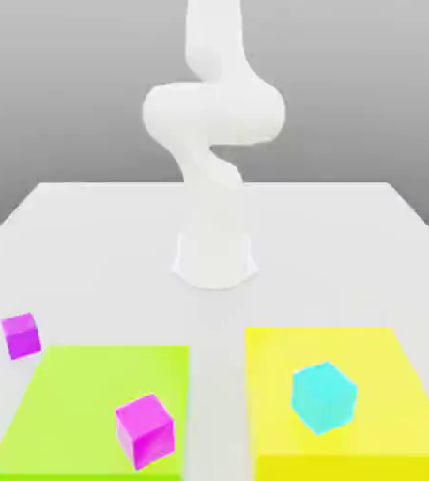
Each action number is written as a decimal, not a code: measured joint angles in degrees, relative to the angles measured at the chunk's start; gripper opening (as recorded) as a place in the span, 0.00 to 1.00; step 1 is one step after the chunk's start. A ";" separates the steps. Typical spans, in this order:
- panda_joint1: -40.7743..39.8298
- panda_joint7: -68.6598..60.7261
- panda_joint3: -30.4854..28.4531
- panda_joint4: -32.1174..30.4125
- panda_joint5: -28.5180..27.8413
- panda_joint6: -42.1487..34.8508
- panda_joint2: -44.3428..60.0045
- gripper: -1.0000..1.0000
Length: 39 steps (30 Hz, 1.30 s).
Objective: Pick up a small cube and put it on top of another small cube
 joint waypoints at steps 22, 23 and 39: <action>12.04 -6.53 7.54 12.41 -1.30 6.28 46.11 0.50; 12.53 -6.52 7.80 12.97 -1.81 6.56 48.21 0.50; 21.50 -4.95 7.88 21.10 -10.13 14.81 79.23 0.00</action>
